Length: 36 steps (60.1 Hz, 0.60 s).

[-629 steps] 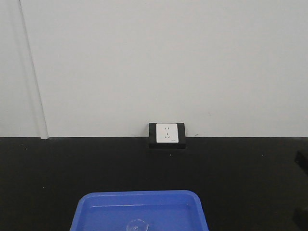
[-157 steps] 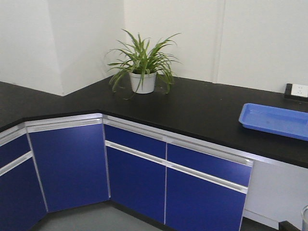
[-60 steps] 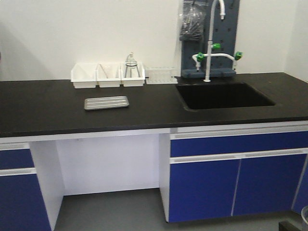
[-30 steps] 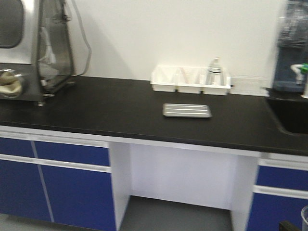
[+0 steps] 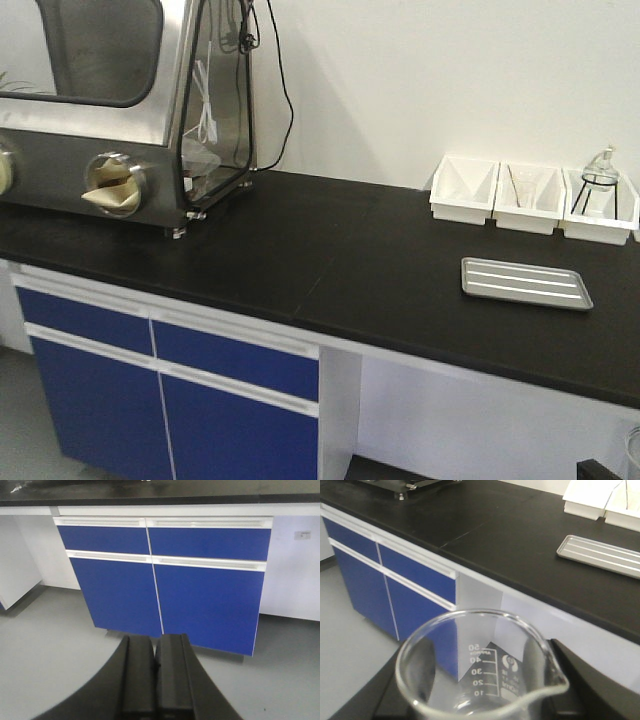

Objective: Move beaker to silver tray on left bench
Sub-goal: 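Carry the beaker in the right gripper while driving to the silver tray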

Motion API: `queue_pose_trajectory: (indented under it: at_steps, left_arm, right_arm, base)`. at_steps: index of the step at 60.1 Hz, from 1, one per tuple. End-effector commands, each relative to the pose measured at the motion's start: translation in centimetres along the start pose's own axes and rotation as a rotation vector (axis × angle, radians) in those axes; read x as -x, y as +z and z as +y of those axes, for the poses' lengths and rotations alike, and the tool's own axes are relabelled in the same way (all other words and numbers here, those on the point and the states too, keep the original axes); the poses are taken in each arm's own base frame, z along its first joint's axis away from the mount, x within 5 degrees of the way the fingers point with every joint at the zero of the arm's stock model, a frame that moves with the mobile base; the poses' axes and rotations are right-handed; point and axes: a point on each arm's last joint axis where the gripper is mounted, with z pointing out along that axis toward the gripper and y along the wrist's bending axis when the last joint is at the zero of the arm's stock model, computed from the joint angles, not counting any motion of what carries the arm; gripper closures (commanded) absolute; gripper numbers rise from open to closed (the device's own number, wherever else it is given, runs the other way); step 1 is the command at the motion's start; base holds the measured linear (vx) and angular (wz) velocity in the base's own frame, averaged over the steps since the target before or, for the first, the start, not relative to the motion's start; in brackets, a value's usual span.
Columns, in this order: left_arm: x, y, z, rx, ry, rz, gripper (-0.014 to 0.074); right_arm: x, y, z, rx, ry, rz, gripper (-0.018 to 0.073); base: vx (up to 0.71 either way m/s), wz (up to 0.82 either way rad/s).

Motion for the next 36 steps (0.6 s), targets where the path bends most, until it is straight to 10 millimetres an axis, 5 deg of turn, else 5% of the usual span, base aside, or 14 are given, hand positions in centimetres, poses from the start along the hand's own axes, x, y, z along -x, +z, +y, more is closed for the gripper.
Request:
queue_pose_trajectory:
  at_steps: [1,36]
  left_arm:
    - [0.09,0.16,-0.07,-0.006,-0.003,-0.063,0.0595]
    - [0.09,0.16,-0.07,-0.006,-0.003,-0.063,0.0595]
  right_arm:
    - [1.38,-0.3,0.27,0.031,-0.024,-0.074,0.0571]
    - [1.38,-0.3,0.27,0.031,-0.024,-0.074,0.0571]
  base:
    - [0.44,-0.08]
    - [0.44,-0.43]
